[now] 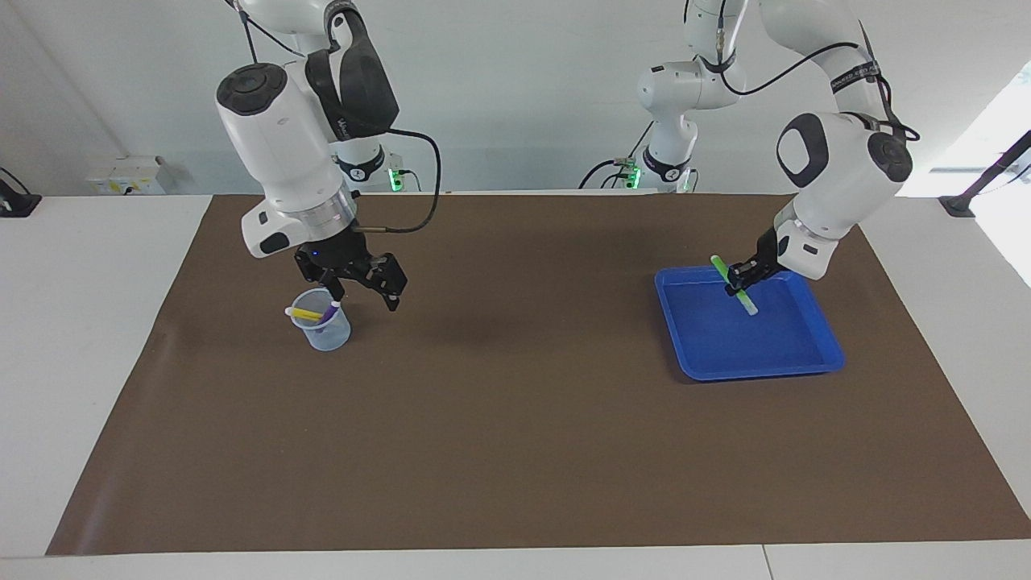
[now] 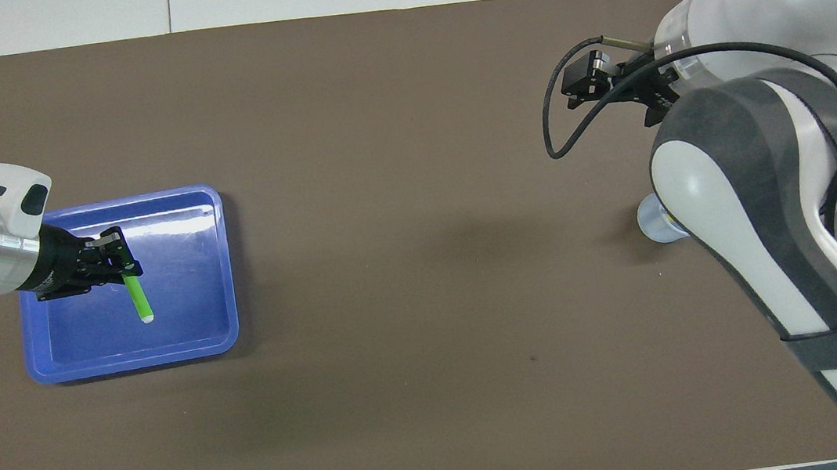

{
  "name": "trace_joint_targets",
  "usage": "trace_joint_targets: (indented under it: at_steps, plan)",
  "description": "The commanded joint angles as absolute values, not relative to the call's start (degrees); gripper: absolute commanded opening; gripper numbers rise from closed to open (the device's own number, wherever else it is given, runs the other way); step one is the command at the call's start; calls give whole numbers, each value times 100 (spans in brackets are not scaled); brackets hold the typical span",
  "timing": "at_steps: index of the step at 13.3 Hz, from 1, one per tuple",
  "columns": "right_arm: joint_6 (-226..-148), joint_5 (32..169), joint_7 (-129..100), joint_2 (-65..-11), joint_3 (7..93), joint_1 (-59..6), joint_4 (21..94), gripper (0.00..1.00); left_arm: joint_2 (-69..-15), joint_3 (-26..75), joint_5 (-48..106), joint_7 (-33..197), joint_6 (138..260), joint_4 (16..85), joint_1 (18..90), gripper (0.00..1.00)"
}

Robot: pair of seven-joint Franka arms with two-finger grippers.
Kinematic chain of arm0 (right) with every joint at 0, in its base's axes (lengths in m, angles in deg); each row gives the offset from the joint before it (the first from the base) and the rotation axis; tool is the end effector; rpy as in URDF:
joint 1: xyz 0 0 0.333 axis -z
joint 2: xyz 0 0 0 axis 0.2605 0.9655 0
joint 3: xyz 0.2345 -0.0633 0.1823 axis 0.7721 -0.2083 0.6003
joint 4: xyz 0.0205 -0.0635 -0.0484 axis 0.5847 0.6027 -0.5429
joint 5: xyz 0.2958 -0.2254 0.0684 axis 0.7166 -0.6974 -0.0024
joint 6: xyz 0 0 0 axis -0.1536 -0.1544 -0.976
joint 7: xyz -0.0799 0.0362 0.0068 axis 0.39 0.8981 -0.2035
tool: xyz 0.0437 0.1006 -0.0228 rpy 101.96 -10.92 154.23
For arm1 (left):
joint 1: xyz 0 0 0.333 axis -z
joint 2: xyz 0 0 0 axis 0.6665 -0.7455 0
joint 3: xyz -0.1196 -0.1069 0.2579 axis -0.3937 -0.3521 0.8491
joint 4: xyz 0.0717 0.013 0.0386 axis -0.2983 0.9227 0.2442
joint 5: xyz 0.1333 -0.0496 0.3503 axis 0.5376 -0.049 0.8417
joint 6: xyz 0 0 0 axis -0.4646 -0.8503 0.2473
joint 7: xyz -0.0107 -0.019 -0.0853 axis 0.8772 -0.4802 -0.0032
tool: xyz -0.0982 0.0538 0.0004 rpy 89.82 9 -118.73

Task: Right arm passes pens to left for tray arrangement
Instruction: 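Place the green pen in the tray while the right gripper returns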

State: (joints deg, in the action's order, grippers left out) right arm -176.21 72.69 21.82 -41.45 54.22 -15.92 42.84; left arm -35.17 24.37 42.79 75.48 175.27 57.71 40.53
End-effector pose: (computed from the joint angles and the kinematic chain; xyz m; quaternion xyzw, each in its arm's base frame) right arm 0.6058 0.1257 0.5297 -0.9862 0.1490 -0.0366 0.0620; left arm 0.5393 -0.0304 0.4028 0.9895 0.1050 -0.0505 0.0853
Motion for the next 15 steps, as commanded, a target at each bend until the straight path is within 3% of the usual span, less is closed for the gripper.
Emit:
trace_joint_targets:
  at_steps: [1,5,10,15]
  plan:
    - [-17512,7120,1828,-4379,5497,-1387,4429,100,-4083,2411,4631,6820,17974,5587,4092,0]
    - [-17336,7014,1283,-4581,5506,-1159,4464,100,-4515,2394,5106,6617,18258,5544,4303,0]
    - [-17055,6725,563,-4669,5427,-1035,4455,100,-4542,2394,5117,6546,18197,5605,4303,0]
    - [-16704,6697,491,-4757,4768,-1509,4385,100,-4498,2394,5099,6572,18170,5728,4303,0]
